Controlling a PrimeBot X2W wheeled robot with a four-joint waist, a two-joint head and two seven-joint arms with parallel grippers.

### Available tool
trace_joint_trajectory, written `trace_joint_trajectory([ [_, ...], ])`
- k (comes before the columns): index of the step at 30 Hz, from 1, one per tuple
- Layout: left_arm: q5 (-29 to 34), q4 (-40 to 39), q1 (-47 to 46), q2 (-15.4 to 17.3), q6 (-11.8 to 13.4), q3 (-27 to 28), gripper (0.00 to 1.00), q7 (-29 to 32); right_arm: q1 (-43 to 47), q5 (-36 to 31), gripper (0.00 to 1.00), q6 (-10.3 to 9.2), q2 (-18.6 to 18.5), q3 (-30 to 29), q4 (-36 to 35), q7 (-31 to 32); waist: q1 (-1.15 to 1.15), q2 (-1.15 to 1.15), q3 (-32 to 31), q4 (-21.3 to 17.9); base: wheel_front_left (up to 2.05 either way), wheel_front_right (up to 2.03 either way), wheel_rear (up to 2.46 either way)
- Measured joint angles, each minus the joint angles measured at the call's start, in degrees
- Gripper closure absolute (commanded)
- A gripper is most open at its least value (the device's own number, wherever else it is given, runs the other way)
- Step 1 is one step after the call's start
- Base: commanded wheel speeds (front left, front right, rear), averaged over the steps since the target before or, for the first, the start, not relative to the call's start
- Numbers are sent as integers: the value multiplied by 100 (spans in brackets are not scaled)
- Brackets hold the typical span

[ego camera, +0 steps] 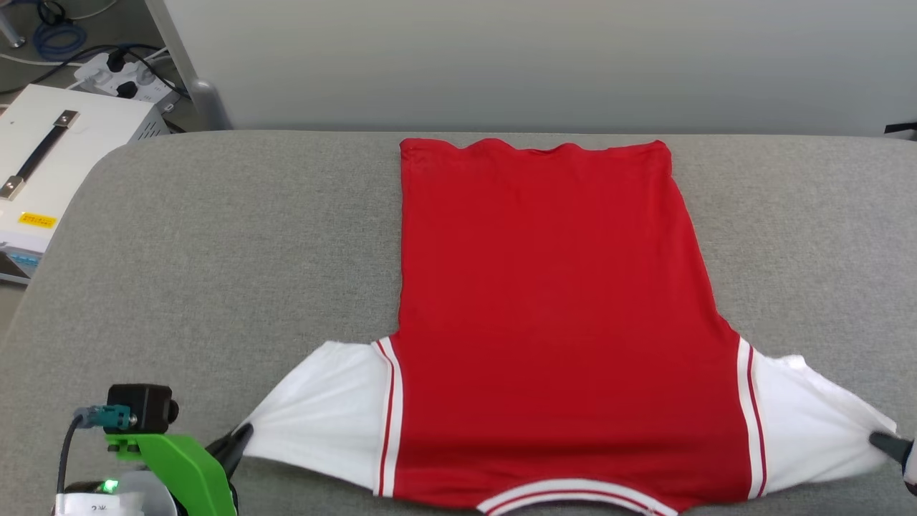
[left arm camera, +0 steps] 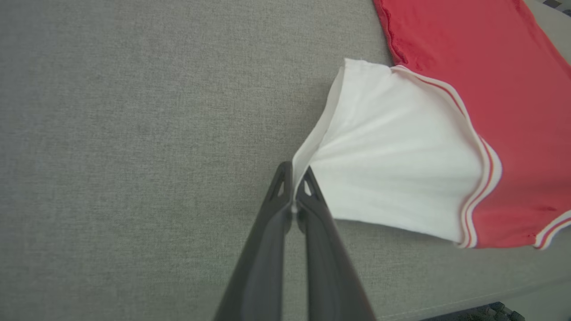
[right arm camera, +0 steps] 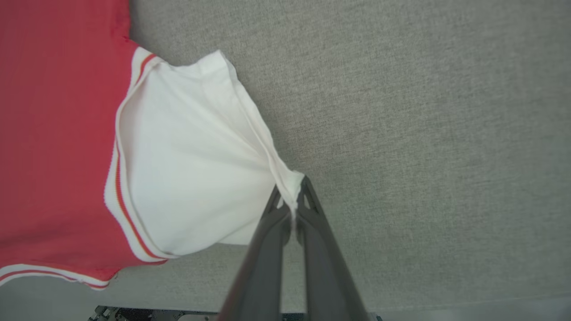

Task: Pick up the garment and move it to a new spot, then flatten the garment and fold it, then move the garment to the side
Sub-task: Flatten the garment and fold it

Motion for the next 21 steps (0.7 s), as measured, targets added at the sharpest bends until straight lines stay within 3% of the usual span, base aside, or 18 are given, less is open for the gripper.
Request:
trace_joint_trajectory([
  [9, -199, -1092, 556, 312, 349, -147, 100, 743, 648, -198, 100, -1, 334, -458, -1123, 1100, 0, 0, 177, 26, 0, 0, 0],
  [11, -157, -1272, 545, 332, 371, -193, 100, 806, 645, -248, 0, -1, 355, -450, -1354, 1135, 0, 0, 262, 42, 0, 0, 0],
  [16, -156, -1822, 447, 366, 345, -353, 100, 1103, 283, -205, 0, -37, 400, -487, -1699, 1401, 0, 0, 525, 97, 0, 0, 0],
  [21, -80, -2469, 333, 483, 394, -463, 100, 1382, -620, -132, 0, -44, 363, -366, -2046, 1581, 0, 0, 920, 190, 0, 0, 0],
])
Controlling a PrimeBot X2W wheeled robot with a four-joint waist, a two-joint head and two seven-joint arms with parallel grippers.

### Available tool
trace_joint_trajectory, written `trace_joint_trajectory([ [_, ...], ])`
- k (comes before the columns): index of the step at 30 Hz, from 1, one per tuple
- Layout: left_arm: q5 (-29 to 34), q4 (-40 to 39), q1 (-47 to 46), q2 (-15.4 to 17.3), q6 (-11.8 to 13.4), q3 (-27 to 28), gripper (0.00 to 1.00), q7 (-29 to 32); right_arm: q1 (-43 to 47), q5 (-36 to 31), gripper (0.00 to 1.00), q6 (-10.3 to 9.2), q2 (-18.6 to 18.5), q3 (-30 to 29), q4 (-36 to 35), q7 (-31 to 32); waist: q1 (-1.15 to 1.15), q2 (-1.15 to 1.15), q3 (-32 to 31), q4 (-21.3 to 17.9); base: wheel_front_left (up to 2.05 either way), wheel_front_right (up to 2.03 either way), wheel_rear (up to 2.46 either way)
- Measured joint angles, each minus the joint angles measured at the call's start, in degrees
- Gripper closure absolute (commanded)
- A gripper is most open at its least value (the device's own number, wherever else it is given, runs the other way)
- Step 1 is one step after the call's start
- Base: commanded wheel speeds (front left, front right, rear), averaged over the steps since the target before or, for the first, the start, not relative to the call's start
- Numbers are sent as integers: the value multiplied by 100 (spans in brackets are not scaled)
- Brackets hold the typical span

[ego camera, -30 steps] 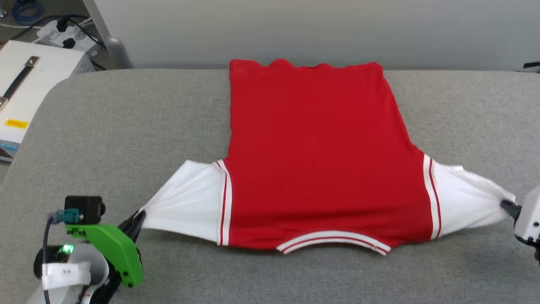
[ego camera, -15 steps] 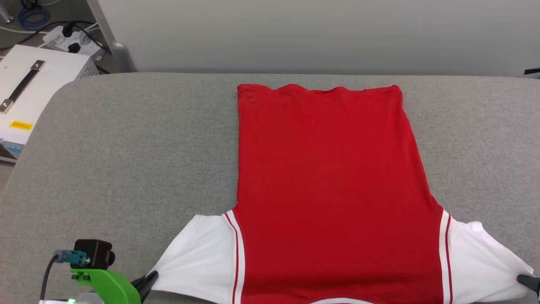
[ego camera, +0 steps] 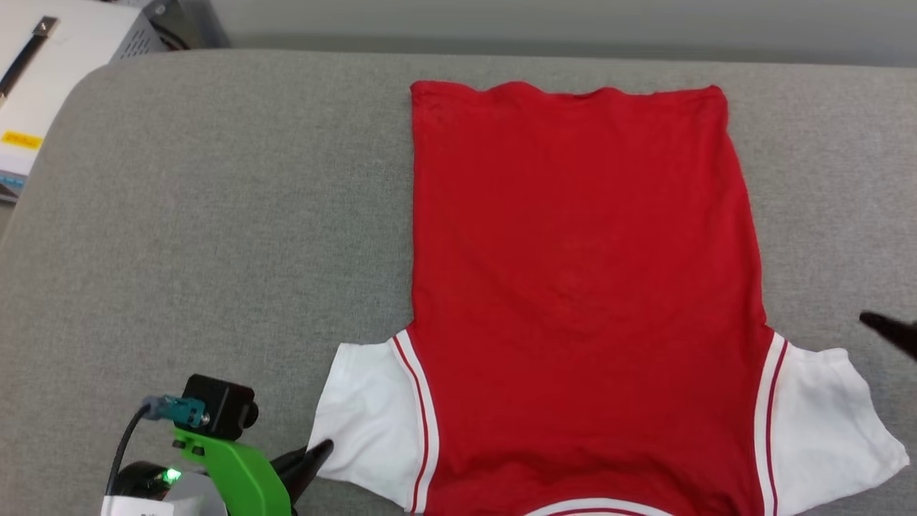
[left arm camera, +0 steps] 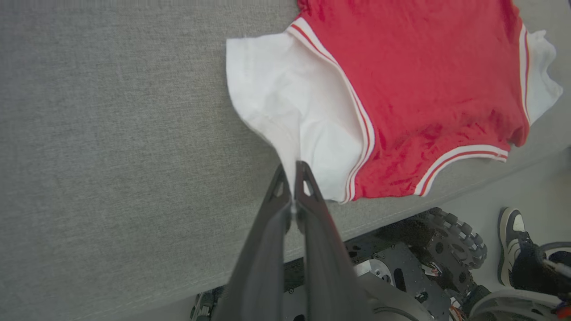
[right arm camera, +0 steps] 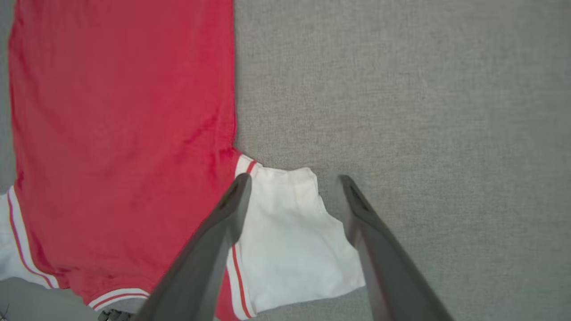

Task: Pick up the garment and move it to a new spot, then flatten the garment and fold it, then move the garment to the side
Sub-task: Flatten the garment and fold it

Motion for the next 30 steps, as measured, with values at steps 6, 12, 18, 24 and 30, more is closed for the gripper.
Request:
trace_joint_trajectory([
  [6, 205, -514, -287, 38, 102, -185, 100, 227, -1534, -254, 0, 0, -131, 267, 124, 425, 0, 0, 601, 184, 0, 0, 0],
  [12, 438, -705, -645, -145, 68, -296, 100, 209, -3003, -734, 0, 0, -394, 468, 836, 611, 1, 0, 1214, 473, 0, 0, 0],
  [18, 477, -731, -864, -337, -151, -478, 100, 137, -4106, -1303, 0, 0, -599, 587, 1563, 620, 1, 0, 1772, 870, 0, 0, 0],
  [24, 494, -587, -1051, -556, -281, -622, 100, 32, -4738, -1762, 0, 0, -686, 555, 2173, 521, 2, 0, 2148, 1319, 0, 0, 0],
  [30, 539, -393, -1117, -616, -336, -688, 100, -35, -4987, -2057, 0, 0, -835, 728, 2565, 423, 1, -1, 2444, 1653, 0, 0, 0],
])
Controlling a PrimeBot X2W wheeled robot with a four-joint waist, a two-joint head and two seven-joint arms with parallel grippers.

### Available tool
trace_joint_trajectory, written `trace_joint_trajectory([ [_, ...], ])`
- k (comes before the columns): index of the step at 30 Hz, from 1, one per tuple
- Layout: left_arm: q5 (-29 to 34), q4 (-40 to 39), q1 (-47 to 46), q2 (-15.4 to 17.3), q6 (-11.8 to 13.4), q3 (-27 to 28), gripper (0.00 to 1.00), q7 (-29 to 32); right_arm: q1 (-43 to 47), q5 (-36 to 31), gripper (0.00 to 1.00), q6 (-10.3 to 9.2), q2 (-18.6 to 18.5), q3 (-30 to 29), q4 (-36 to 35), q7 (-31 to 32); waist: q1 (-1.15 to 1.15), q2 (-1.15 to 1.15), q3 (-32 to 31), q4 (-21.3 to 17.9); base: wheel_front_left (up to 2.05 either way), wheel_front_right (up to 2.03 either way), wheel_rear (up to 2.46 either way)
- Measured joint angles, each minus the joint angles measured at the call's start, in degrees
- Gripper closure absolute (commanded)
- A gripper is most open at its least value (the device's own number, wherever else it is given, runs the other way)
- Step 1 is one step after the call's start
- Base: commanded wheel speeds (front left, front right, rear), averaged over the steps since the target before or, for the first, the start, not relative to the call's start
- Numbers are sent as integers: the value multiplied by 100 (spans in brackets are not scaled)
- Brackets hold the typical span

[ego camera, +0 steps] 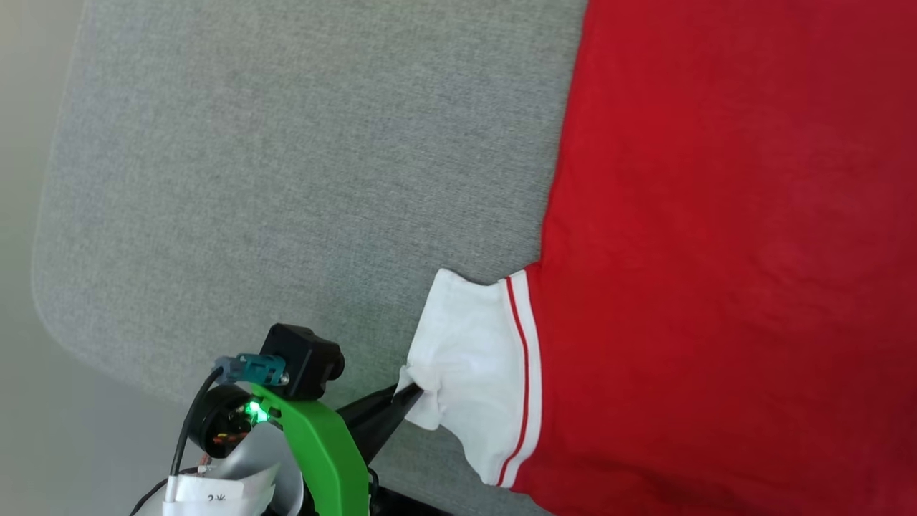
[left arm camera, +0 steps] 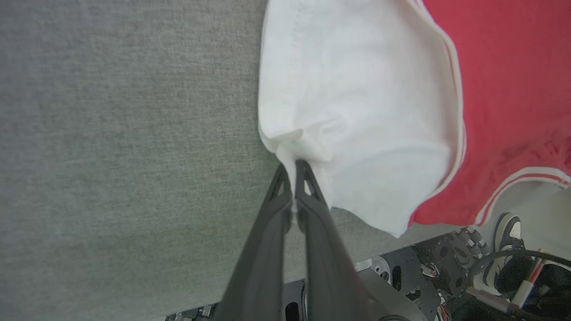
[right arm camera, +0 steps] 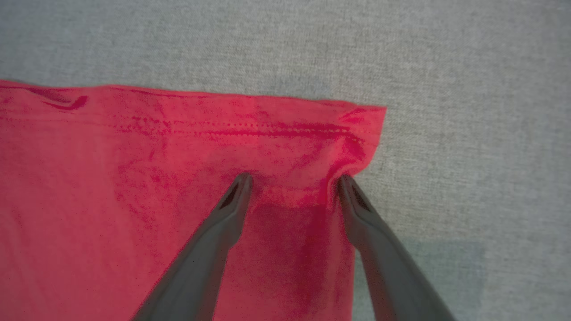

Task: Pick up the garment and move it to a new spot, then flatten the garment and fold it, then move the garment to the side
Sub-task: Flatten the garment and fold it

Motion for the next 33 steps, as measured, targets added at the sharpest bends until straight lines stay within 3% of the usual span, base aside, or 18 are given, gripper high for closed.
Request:
trace_joint_trajectory([
  [5, 7, 97, -41, -60, -45, -32, 100, -53, -136, -125, 0, -1, -149, 100, 186, -51, 0, 0, 143, 190, 0, 0, 0],
  [6, 7, 114, -42, -66, -46, -35, 100, -56, -135, -125, 21, 0, -152, 97, 223, -41, 0, 0, 153, 211, 0, 0, 0],
  [7, 5, 133, -42, -71, -47, -38, 100, -57, -134, -125, 75, -1, -157, 88, 246, -8, 0, 0, 158, 232, 0, 0, 0],
  [8, 5, 147, -42, -78, -48, -42, 100, -57, -130, -126, 100, -1, -162, 91, 247, 25, 0, 0, 154, 242, 0, 0, 0],
  [21, 19, 185, -74, -79, -46, 14, 100, -126, 308, -116, 100, 0, -93, 59, 192, -9, -1, 0, -79, 125, 0, 0, 0],
  [33, 16, 200, -13, 56, 152, 149, 100, -83, 1847, 519, 100, 0, 193, -86, 45, -512, -1, 0, -849, -248, 0, 0, 0],
])
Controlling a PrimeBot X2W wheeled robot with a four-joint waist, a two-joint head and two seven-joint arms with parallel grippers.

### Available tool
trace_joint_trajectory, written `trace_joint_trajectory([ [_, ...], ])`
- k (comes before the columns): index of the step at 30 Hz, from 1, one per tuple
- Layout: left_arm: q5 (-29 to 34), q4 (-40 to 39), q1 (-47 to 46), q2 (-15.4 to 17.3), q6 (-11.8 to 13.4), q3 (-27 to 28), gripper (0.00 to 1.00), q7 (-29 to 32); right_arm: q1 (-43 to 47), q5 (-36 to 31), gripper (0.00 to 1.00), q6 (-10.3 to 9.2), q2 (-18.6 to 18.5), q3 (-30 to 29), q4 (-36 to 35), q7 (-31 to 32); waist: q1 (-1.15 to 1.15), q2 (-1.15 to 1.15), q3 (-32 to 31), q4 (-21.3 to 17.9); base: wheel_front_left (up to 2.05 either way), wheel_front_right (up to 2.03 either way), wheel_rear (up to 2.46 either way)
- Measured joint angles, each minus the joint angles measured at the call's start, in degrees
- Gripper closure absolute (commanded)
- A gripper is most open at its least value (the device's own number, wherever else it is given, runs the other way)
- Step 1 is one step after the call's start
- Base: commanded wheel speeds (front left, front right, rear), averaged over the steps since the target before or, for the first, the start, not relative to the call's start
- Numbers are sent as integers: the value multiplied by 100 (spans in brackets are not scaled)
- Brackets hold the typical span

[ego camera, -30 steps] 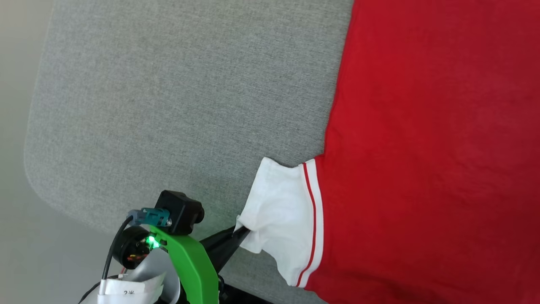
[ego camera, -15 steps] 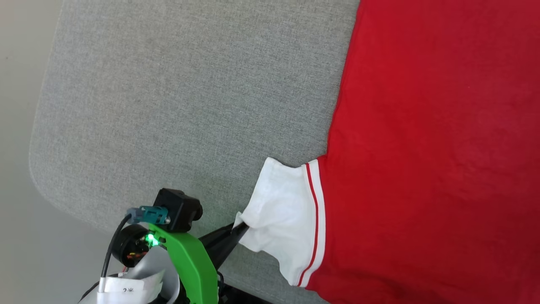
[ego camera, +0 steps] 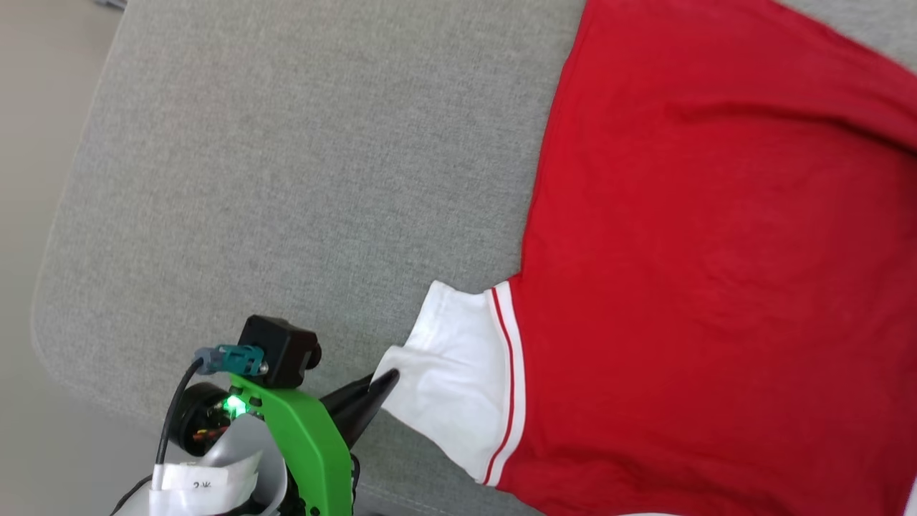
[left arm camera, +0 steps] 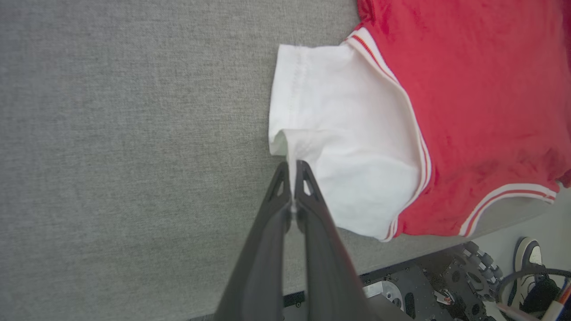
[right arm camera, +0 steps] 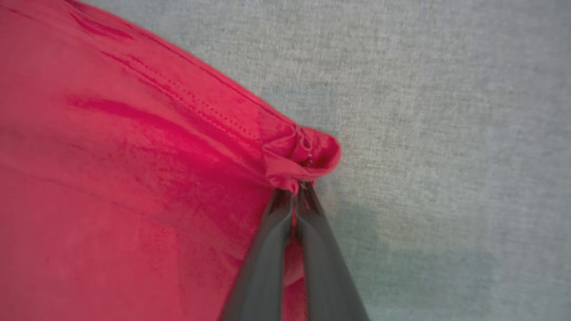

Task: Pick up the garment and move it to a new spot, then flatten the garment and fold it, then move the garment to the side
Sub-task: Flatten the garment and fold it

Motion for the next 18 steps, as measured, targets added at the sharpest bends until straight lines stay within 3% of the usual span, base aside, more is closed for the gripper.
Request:
trace_joint_trajectory([
  [11, -127, 188, 341, 99, 213, 36, 100, 80, 1958, 609, 100, 0, 168, -137, -479, -198, 0, 0, -982, -456, 0, 0, 0],
  [18, -170, 492, 464, -181, 314, 30, 100, -222, 3296, 964, 100, 0, 272, -480, -1241, -33, 0, 0, -1557, -679, 0, 0, 0],
])
